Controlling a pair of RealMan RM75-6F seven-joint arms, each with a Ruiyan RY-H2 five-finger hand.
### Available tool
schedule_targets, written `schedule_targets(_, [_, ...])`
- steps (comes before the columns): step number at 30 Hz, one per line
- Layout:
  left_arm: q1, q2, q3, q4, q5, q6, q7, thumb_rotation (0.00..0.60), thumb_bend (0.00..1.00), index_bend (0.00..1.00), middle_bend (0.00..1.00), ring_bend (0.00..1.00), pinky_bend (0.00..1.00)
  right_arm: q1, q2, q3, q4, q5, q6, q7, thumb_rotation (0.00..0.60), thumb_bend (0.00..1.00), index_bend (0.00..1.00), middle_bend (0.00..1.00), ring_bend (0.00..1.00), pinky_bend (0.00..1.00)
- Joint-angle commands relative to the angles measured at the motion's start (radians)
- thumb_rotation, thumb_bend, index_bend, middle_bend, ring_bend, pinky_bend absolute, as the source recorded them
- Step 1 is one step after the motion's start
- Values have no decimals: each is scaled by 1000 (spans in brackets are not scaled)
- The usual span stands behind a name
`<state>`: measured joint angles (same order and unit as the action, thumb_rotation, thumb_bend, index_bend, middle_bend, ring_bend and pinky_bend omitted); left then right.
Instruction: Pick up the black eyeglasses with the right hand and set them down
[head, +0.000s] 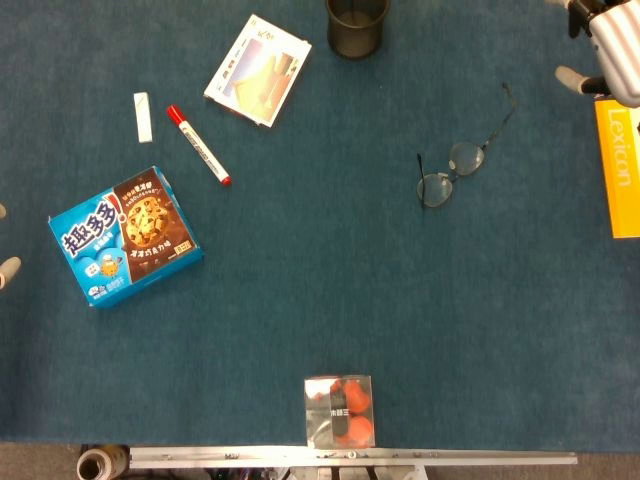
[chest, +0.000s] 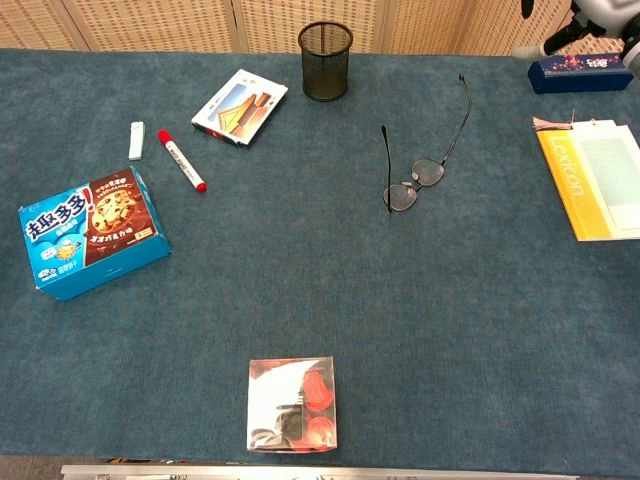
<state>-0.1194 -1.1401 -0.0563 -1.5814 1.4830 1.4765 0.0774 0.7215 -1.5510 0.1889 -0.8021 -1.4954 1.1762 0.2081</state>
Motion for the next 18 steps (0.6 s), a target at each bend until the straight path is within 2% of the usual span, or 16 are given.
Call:
schedule_targets(1, [0, 0, 0, 0, 0, 0, 0, 600, 59, 430, 307, 262, 439, 7, -11, -8, 27, -4, -7, 15, 600, 65, 282, 577, 336, 251])
schedule_targets(18, [0, 0, 0, 0, 0, 0, 0, 600, 60, 430, 307, 262, 439, 50, -85, -13, 138, 7, -48, 74, 600, 63, 282, 577, 335, 251])
